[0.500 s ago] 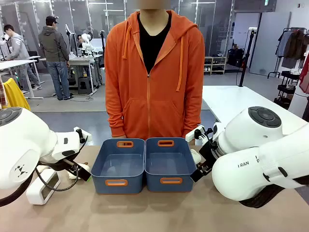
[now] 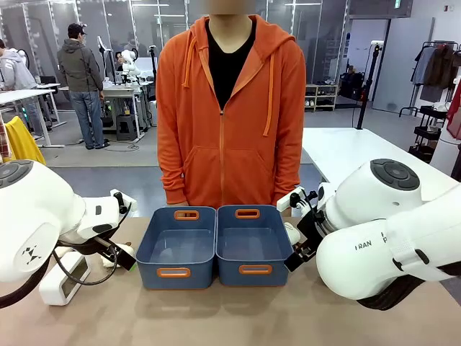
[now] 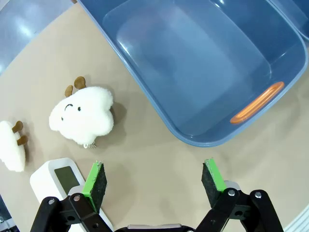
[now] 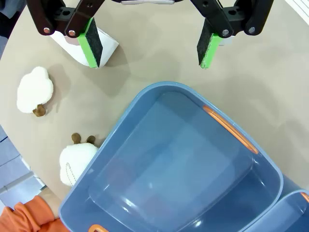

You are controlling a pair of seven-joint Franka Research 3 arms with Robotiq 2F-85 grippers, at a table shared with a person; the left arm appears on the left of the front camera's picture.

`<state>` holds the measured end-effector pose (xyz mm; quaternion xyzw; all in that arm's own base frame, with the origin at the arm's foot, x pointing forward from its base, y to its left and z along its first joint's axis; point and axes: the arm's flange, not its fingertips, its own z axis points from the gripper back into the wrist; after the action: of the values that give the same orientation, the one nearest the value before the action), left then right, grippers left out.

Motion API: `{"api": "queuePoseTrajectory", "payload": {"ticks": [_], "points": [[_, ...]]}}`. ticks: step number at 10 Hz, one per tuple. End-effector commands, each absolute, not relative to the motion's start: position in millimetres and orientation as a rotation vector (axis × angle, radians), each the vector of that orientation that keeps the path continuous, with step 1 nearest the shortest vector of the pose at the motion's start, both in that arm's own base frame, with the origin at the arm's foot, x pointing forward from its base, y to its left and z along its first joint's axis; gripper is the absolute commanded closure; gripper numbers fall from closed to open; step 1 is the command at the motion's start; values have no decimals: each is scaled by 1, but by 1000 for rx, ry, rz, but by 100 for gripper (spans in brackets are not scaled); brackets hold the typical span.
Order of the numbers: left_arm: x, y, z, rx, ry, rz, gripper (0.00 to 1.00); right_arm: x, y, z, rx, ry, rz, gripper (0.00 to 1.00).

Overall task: Sort the digital clocks into the basket.
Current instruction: Pick up the Digital clock from the table and place it into the empty Plastic storage basket.

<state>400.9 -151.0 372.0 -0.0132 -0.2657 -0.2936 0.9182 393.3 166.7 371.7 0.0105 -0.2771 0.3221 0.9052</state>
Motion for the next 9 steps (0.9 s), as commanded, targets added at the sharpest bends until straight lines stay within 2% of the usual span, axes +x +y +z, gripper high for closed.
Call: {"api": "queuePoseTrajectory", "payload": {"ticks": [1, 8, 9], "points": [[401, -151, 372, -27, -546, -603, 0, 393, 167, 372, 23, -572, 664, 0], [401, -151, 372, -27, -546, -604, 0, 393, 167, 372, 22, -572, 665, 0], [402, -154, 392, -30, -542, -662, 0, 396, 162, 391, 55, -599, 693, 0]]}}
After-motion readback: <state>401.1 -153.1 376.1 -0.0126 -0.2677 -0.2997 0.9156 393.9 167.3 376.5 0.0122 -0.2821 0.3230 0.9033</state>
